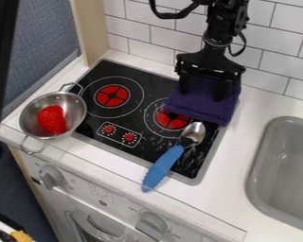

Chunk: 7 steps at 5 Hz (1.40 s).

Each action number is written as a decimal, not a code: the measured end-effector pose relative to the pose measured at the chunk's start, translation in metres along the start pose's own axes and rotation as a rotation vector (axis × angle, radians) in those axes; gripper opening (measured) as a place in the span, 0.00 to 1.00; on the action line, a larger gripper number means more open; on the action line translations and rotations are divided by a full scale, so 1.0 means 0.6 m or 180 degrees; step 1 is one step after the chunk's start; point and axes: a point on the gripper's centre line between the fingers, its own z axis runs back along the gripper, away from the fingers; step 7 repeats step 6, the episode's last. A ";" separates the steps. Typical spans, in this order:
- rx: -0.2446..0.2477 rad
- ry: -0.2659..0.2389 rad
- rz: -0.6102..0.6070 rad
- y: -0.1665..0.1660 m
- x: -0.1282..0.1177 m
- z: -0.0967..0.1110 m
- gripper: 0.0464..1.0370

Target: Move the violet cloth to the upper right corner of the stove

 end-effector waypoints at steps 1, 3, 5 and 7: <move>-0.0023 0.0011 -0.0015 -0.002 -0.002 0.000 0.96; -0.0179 -0.0045 -0.0171 0.005 0.022 0.018 0.96; -0.0523 -0.0496 -0.0418 0.040 0.033 0.114 0.96; -0.0521 -0.0496 -0.0549 0.054 0.015 0.122 0.96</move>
